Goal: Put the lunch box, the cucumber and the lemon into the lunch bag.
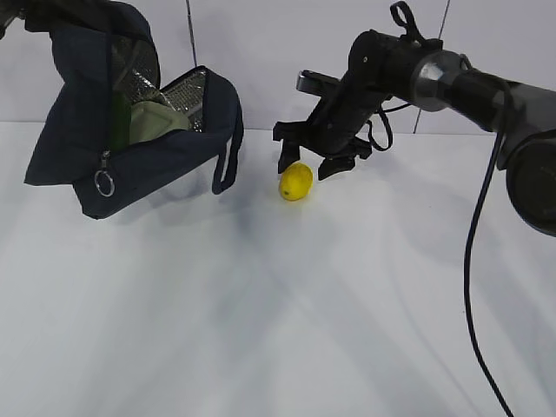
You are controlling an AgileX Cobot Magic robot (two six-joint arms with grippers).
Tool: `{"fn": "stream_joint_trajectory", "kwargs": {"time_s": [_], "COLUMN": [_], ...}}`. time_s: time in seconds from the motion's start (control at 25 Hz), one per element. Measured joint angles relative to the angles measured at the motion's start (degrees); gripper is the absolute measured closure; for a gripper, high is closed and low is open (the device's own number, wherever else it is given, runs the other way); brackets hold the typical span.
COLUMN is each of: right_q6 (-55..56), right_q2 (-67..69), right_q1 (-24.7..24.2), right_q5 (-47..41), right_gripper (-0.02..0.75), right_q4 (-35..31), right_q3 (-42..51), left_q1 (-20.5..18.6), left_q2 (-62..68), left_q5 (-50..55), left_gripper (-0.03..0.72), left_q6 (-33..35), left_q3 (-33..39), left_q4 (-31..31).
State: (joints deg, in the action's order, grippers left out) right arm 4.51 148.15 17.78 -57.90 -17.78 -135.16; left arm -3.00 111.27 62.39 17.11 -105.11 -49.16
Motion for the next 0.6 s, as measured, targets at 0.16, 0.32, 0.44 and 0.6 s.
{"fn": "stream_joint_trajectory", "kwargs": {"time_s": [0.16, 0.32, 0.44, 0.6], "right_q6": [0.0, 0.0, 0.0, 0.0], "right_q2": [0.0, 0.3, 1.2, 1.3], "right_q1": [0.0, 0.0, 0.0, 0.0], "right_q5": [0.1, 0.1, -0.1, -0.1], "right_gripper": [0.155, 0.155, 0.155, 0.155], "right_q4": [0.7, 0.6, -0.2, -0.4], "right_q3": [0.0, 0.0, -0.1, -0.1], "left_q1": [0.0, 0.0, 0.0, 0.0], "left_q2": [0.0, 0.0, 0.0, 0.0], "left_q5": [0.0, 0.0, 0.1, 0.4], "left_gripper": [0.68, 0.68, 0.68, 0.68], "left_q6": [0.0, 0.0, 0.0, 0.0], "left_q3": [0.0, 0.0, 0.0, 0.0], "left_q4": [0.0, 0.0, 0.0, 0.0]}}
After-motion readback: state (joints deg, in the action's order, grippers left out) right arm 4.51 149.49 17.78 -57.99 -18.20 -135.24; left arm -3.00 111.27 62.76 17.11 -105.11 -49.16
